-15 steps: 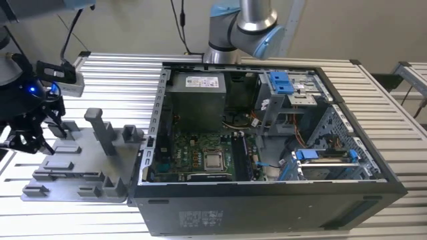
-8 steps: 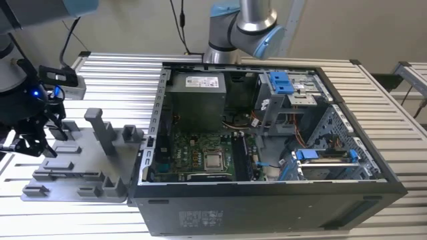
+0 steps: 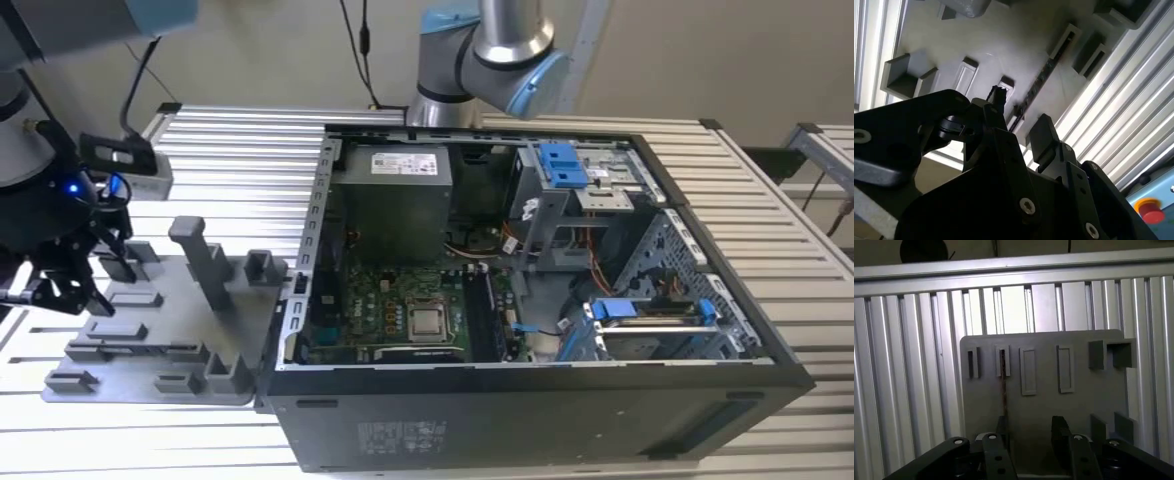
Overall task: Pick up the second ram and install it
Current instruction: 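Pick up the second ram and move it above second insertion slot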
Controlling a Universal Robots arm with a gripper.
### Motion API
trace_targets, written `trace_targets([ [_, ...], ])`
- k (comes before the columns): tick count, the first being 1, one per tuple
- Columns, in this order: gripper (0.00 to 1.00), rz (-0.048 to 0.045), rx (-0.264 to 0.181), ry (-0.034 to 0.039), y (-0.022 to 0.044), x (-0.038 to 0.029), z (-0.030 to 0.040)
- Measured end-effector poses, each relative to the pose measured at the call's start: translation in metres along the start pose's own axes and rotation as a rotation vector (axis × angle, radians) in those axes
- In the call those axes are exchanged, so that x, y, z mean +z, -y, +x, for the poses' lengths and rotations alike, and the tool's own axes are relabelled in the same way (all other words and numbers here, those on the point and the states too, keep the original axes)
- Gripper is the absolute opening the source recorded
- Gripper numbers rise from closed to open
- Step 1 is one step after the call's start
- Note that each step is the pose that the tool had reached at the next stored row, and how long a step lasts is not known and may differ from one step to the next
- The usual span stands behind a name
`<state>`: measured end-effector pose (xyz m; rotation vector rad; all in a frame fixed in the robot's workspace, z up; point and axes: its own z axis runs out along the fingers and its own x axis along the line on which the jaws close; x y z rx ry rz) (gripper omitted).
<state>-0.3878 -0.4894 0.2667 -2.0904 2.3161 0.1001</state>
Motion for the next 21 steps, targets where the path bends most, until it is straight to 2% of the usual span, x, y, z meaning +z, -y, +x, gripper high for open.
trace_targets([
  [14,0.48,0.0000,0.000,-0.0038,0.0004,0.0157,0.0010],
  [21,0.48,-0.0001,-0.002,-0.0040,0.0012,0.0260,0.0063],
])
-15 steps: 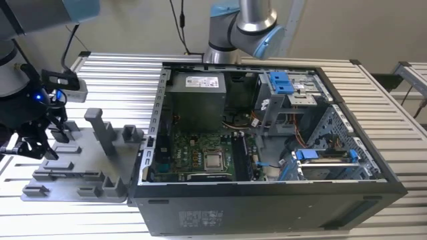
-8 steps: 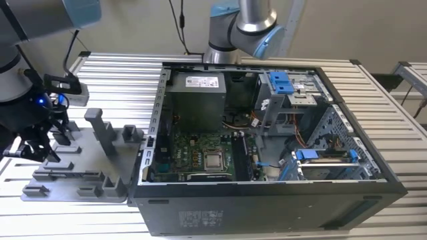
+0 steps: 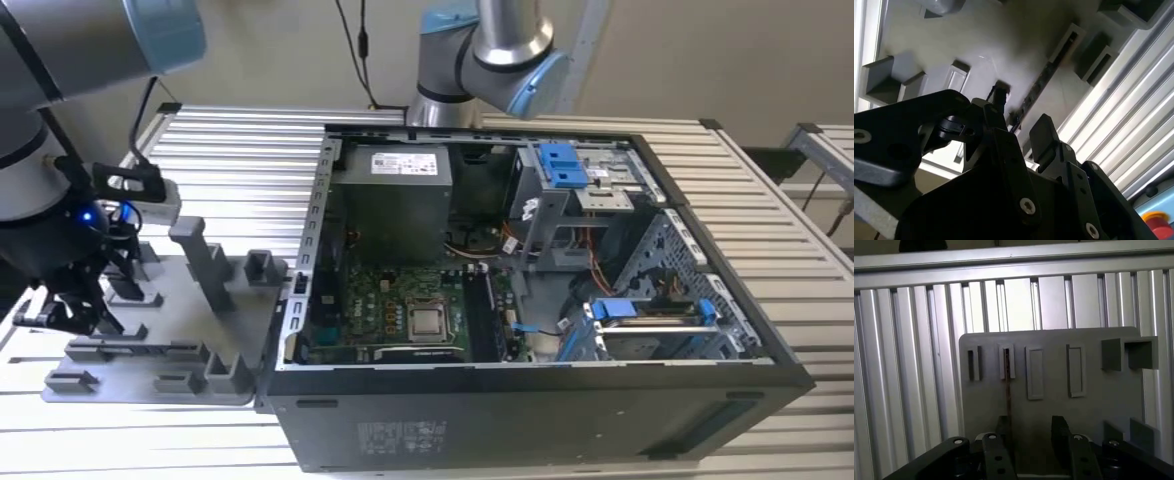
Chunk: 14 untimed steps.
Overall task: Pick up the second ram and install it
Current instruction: 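Pick up the second ram and move it above second insertion slot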
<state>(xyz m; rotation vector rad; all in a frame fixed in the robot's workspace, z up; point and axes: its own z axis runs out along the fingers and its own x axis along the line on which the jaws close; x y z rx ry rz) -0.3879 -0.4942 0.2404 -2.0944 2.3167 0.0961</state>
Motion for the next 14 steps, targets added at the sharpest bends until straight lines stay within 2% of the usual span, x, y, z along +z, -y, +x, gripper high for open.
trace_targets([
  [11,0.48,-0.0005,-0.009,-0.0004,-0.0004,0.0178,0.0057],
  [14,0.48,-0.0006,-0.011,-0.0007,-0.0005,0.0204,0.0062],
])
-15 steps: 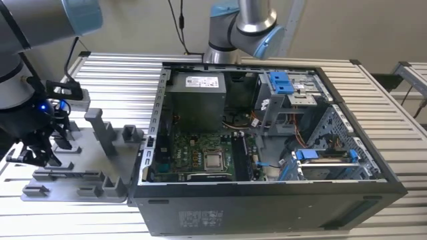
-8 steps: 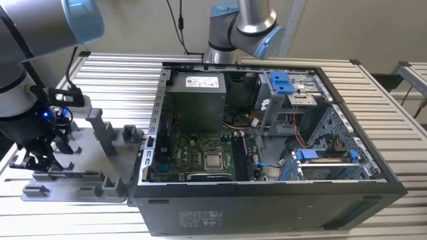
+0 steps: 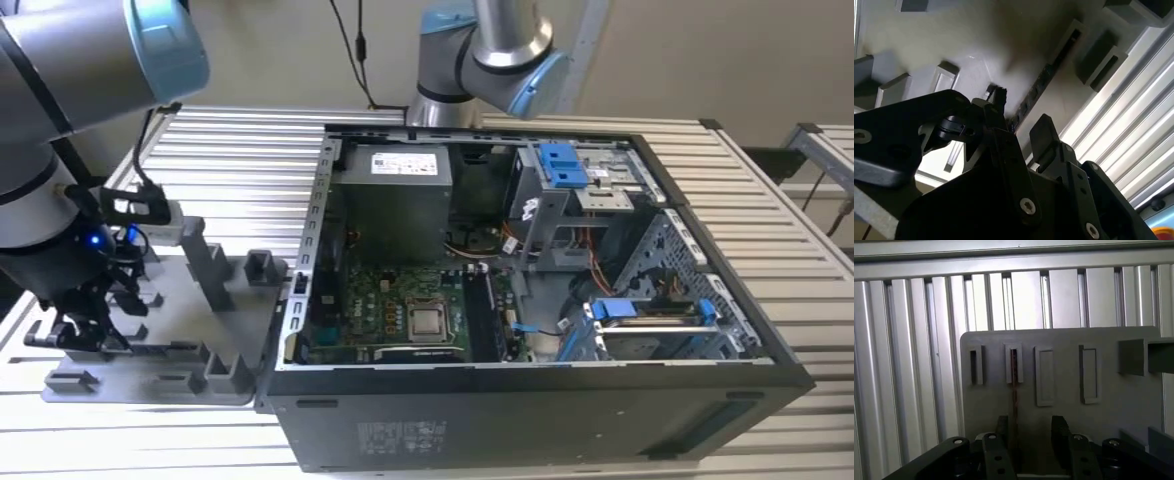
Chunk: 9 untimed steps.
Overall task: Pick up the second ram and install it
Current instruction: 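Pick up the second ram and move it above second insertion slot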
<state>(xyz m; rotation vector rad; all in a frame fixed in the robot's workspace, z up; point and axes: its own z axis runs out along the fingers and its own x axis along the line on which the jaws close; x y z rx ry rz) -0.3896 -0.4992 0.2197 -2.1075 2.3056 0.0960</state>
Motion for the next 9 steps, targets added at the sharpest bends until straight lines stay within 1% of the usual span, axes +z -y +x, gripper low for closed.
trace_targets([
  [6,0.48,0.0000,-0.001,0.0000,0.0001,0.0002,0.0001],
  [9,0.48,0.0002,-0.001,0.0003,0.0002,0.0019,0.0001],
])
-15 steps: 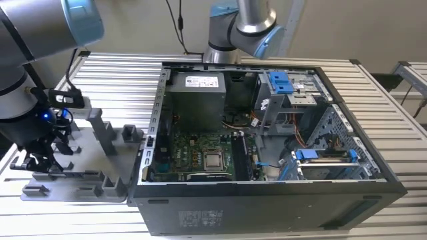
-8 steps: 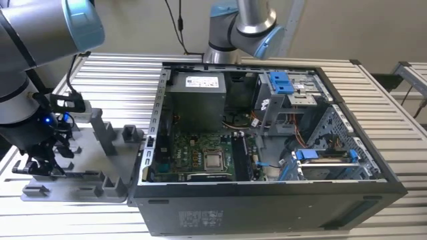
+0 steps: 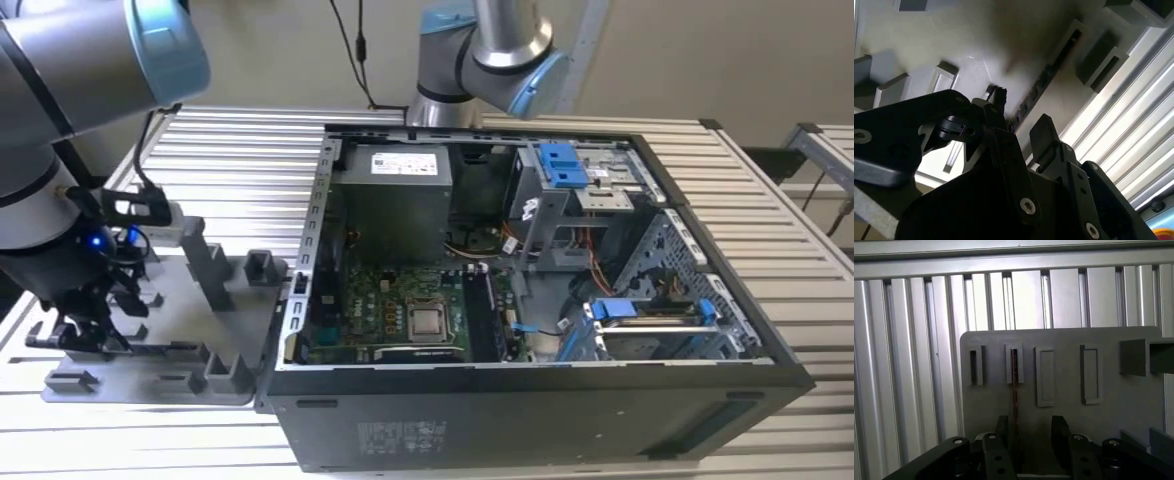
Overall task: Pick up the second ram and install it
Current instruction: 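Pick up the second ram and move it above second insertion slot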
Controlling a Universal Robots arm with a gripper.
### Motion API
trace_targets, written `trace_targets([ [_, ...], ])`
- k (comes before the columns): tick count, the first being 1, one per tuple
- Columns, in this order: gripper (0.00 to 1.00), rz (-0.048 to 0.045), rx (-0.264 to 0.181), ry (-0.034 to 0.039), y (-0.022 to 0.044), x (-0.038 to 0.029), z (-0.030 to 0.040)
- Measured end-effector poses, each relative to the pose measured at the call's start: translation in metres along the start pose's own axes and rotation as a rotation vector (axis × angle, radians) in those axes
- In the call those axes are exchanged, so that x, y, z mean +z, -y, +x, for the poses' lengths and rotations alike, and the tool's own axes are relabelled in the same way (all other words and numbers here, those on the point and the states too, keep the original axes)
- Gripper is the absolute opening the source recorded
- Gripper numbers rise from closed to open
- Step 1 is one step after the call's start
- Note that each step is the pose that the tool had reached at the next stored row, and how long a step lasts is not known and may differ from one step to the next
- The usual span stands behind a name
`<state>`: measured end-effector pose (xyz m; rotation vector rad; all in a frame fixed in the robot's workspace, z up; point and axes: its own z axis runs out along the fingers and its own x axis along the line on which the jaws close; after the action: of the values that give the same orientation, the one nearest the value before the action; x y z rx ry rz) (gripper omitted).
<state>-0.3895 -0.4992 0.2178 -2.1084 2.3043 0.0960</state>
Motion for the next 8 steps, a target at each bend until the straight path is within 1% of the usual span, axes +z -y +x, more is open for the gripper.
trace_targets([
  [8,0.48,0.0002,-0.001,-0.0045,-0.0006,0.0058,0.0004],
])
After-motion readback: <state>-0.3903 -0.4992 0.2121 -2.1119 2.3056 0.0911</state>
